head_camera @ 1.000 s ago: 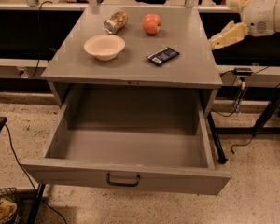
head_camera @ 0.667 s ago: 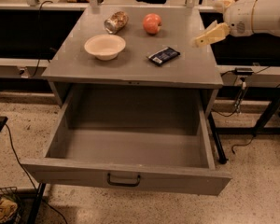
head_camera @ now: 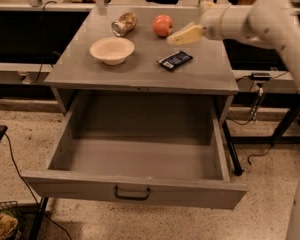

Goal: Place apple into top drawer

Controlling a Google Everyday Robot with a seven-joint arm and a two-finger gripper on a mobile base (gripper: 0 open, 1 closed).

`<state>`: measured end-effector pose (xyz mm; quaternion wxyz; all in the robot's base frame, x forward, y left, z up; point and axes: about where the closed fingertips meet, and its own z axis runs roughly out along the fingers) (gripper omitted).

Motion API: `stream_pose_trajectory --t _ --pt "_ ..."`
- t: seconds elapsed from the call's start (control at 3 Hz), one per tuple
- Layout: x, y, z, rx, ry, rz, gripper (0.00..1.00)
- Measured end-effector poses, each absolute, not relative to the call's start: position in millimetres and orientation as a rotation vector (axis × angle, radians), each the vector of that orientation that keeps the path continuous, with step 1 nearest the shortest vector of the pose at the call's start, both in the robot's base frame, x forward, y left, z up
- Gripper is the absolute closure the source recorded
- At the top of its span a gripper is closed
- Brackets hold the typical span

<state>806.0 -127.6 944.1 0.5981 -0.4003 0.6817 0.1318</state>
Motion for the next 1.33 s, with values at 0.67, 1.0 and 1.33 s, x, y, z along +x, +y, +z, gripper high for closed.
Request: stream_pose_trajectory --t 0.67,1.0,1.33 --pt "818 -122 926 -0.883 1.594 0.295 0.0" --pt "828 -109 914 -0.861 1.604 0.331 0.0" --pt "859 -84 898 -0.815 1.609 0.319 0.0"
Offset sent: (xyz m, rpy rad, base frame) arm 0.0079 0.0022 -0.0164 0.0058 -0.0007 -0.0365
